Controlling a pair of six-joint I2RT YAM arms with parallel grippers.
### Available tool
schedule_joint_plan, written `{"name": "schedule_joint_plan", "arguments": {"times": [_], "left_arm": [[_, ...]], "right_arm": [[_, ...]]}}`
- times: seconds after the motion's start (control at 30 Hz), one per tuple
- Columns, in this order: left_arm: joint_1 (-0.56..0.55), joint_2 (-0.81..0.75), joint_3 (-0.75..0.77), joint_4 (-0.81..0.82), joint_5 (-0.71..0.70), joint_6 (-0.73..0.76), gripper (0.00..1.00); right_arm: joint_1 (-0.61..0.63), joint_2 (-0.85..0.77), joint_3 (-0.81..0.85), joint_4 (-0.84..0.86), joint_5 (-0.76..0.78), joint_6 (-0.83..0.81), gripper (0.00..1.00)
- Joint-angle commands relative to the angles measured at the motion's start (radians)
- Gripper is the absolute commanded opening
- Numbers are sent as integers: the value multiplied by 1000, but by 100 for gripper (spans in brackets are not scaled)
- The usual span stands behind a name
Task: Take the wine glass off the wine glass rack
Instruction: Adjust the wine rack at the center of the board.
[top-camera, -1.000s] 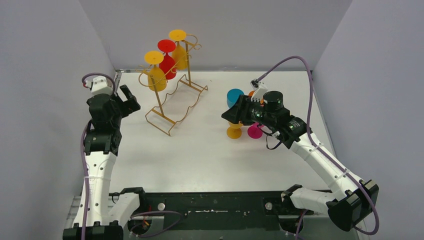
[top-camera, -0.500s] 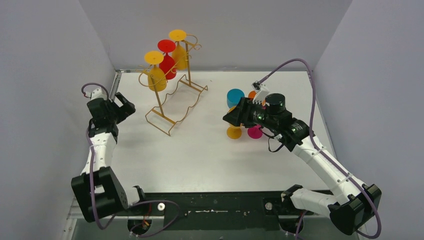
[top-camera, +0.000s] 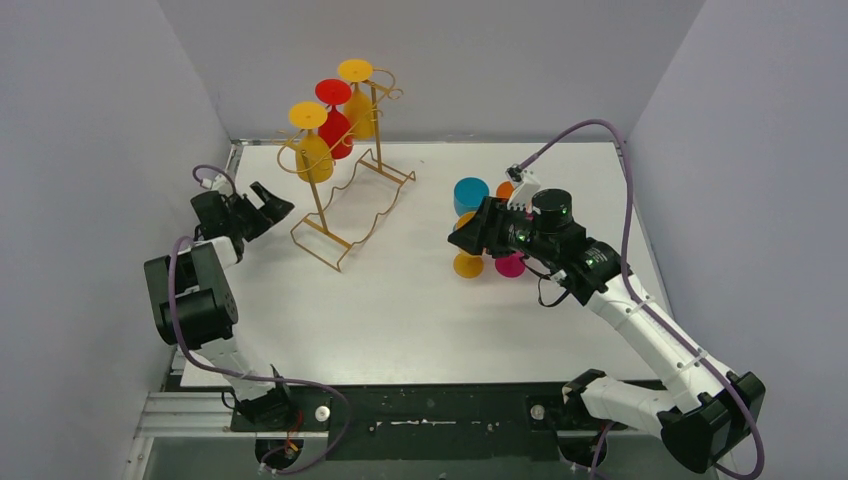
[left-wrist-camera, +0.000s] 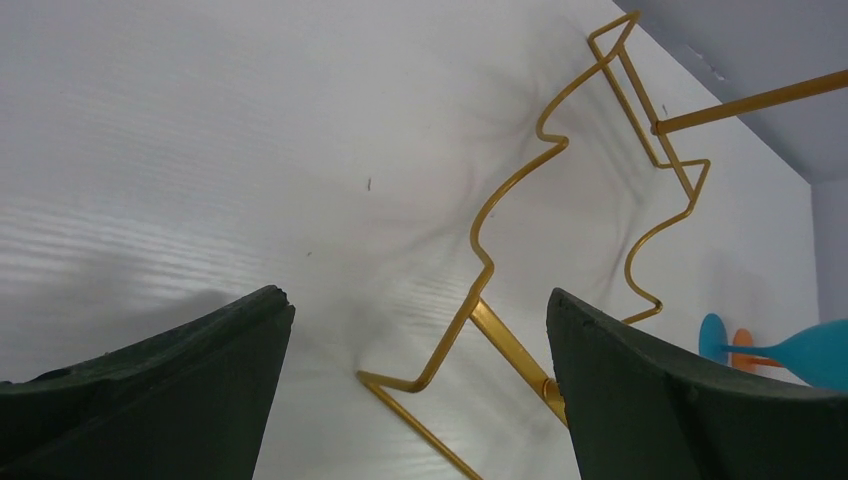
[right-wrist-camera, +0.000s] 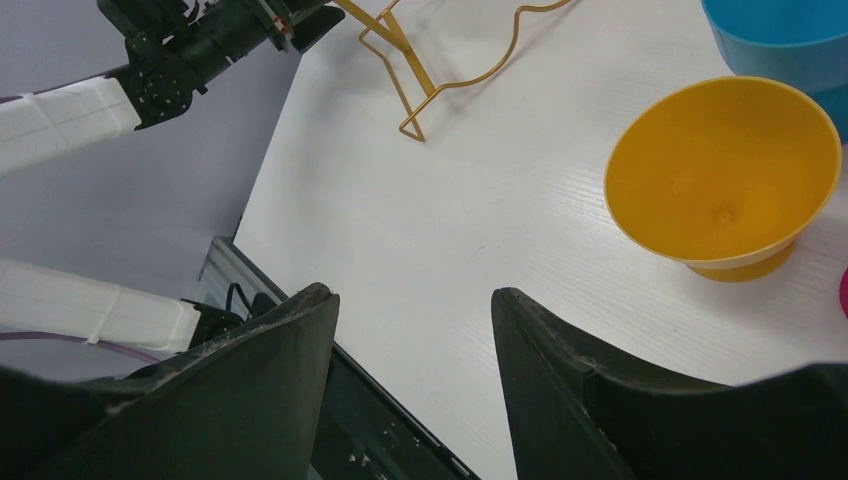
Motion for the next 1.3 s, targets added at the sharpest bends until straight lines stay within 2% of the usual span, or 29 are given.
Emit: {"name": "schedule_joint_plan", "arguments": {"times": [0.0, 0.2, 0.3, 0.43, 0.73, 0.87, 1.0, 1.27], "left_arm": [[4, 87, 125, 105, 141, 2, 97], [-19, 143, 144, 90, 232, -22, 91], [-35, 119, 91, 105, 237, -43, 91], [-40, 80, -8, 214, 246, -134, 89], [-80, 9, -78, 189, 244, -110, 87], [-130, -22, -132, 202, 266, -119, 81], [-193, -46, -207, 261, 254, -148, 80], [-387, -103, -329, 345, 150, -199, 78]], "right_arm": [[-1, -28, -2, 9, 25, -17, 59], [-1, -22, -13, 7, 34, -14, 59], [-2, -13, -14, 6, 26, -11, 59], [-1, -8, -14, 2, 21, -11, 59], [-1, -15, -37, 0, 28, 2, 59], [-2, -11, -44, 2, 29, 7, 59], [-2, -8, -40, -7, 35, 3, 59], [-1, -21, -45, -19, 51, 3, 59]]}}
